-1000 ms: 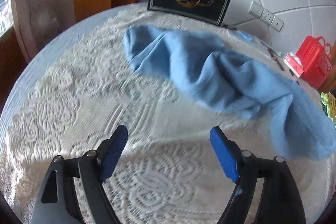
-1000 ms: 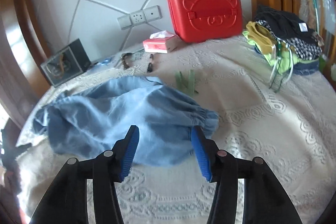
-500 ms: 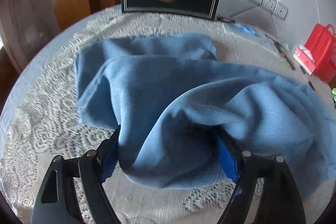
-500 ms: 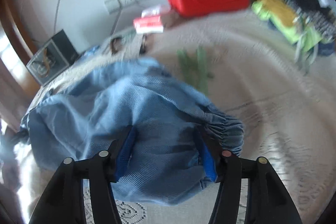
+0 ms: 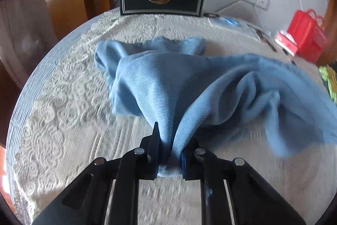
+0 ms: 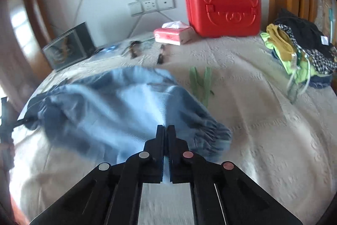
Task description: Fold clothes
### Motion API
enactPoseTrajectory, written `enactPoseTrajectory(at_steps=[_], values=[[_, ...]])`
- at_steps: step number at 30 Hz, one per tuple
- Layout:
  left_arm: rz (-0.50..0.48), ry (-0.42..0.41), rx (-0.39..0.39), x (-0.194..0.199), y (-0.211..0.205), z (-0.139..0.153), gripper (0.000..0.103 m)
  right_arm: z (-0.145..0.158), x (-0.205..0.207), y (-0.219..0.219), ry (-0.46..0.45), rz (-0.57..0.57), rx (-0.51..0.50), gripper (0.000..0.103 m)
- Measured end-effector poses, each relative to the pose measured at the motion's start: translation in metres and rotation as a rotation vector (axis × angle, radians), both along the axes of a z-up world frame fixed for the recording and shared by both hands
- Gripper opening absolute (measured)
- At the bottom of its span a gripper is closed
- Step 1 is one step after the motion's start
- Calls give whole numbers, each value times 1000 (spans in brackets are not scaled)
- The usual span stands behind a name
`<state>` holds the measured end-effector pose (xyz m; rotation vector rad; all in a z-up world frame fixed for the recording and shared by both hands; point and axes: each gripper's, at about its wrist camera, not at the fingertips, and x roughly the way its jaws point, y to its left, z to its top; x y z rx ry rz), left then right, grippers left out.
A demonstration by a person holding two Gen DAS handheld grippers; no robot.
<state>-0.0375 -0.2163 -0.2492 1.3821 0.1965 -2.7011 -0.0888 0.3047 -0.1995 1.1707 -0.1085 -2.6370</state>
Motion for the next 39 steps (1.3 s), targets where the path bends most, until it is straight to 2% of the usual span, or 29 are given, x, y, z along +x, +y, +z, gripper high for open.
enactPoseTrajectory(at_steps=[4,6,8,9,11,12,15,18,19,20,21,22,23,24,25,26,27,29,31,33,35,36,37,39], values=[[-42,-42,-28,30,-3,-5,17,-19,36,21,-82,41,7,3],[-30,-35,-28,37,-7,2,35,-27,44,32,-115,25,-3,3],[3,-8,-36,43,-13,14,67,-30,46,45,-123,-2,-32,5],[19,20,-43,45,-16,22,74,-29,46,51,-120,-20,-51,7],[53,73,-51,48,-21,37,85,-25,43,62,-112,-55,-95,17],[67,87,-46,46,-24,43,86,-22,40,64,-108,-66,-106,18],[70,80,-29,29,-26,43,86,-14,25,63,-105,-77,-134,31],[78,32,-18,0,-29,32,86,-8,-4,56,-125,-79,-146,66],[88,-3,-2,-12,-30,25,86,-8,-17,54,-141,-93,-141,87],[93,-44,27,-24,-32,17,86,-9,-29,51,-159,-105,-138,95],[91,-82,66,-33,-34,9,85,-10,-39,48,-187,-111,-143,96],[84,-119,103,-41,-34,0,68,-14,-50,43,-225,-103,-151,96],[77,-156,141,-48,-34,-8,32,-19,-62,38,-268,-92,-152,96],[76,-190,175,-54,-33,-12,29,-23,-70,31,-305,-80,-133,93],[89,-210,158,-59,-31,-9,23,-29,-77,22,-344,-64,-85,72],[91,-235,142,-66,-28,-3,12,-33,-83,11,-381,-44,-27,51],[99,-249,122,-75,-26,9,12,-31,-88,4,-402,-26,-3,48],[109,-227,76,-92,-24,42,11,0,-99,-11,-367,-11,80,3],[124,-167,85,-105,-28,89,11,43,-107,-19,-284,-22,122,2],[142,-93,85,-105,-32,136,11,102,-110,-14,-180,-41,80,2],[153,26,39,-88,-33,179,11,156,-96,0,-78,-67,36,2],[160,85,17,-79,-33,200,11,173,-85,8,-35,-86,38,2],[174,131,2,-66,-36,212,11,190,-72,16,9,-108,44,2],[190,125,13,-51,-43,212,12,209,-44,35,66,-153,74,2]])
